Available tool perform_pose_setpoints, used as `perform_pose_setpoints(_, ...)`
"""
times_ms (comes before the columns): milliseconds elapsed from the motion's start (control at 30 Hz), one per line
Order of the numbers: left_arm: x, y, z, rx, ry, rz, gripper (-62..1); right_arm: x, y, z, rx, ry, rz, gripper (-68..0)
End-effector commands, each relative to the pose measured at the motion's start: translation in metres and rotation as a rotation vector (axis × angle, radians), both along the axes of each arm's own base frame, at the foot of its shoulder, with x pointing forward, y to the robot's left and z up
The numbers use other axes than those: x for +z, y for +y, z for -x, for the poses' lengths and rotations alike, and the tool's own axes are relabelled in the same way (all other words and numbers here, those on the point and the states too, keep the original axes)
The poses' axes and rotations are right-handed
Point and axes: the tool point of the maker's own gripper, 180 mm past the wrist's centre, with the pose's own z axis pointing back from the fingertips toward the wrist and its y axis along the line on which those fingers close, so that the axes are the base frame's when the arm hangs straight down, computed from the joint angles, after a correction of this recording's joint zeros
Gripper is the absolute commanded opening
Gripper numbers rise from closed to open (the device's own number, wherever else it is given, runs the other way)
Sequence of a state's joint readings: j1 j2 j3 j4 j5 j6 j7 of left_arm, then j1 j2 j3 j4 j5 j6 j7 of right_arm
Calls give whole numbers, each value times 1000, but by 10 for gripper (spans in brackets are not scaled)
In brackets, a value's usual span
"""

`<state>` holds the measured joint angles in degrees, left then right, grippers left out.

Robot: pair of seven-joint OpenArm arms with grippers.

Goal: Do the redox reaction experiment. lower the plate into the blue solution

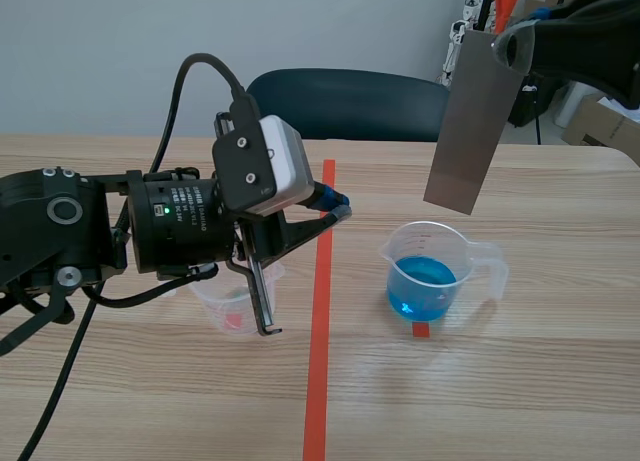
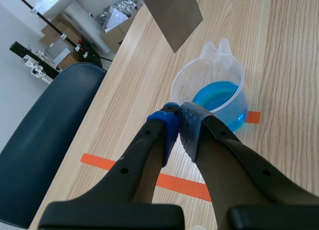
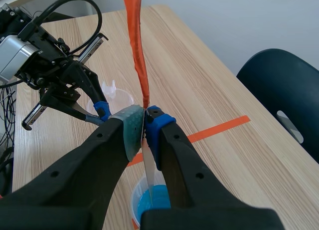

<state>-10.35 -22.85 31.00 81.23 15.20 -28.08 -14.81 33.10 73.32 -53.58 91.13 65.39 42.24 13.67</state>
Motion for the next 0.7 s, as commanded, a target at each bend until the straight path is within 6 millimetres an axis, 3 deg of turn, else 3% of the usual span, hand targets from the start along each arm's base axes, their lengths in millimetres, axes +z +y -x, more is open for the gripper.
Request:
perform_pose_setpoints(0,13,-5,0,-8,-25,38,-573,13,0,-1,5,-29,-25,-669)
perform_pose_setpoints(400,11,1,-2,6,-20,32,-573,13,1,-1,6,-29,-26,-669)
perform_pose_setpoints(667,5,31,4,49,2,72,-573,13,1,-1,6,-29,-25,-669)
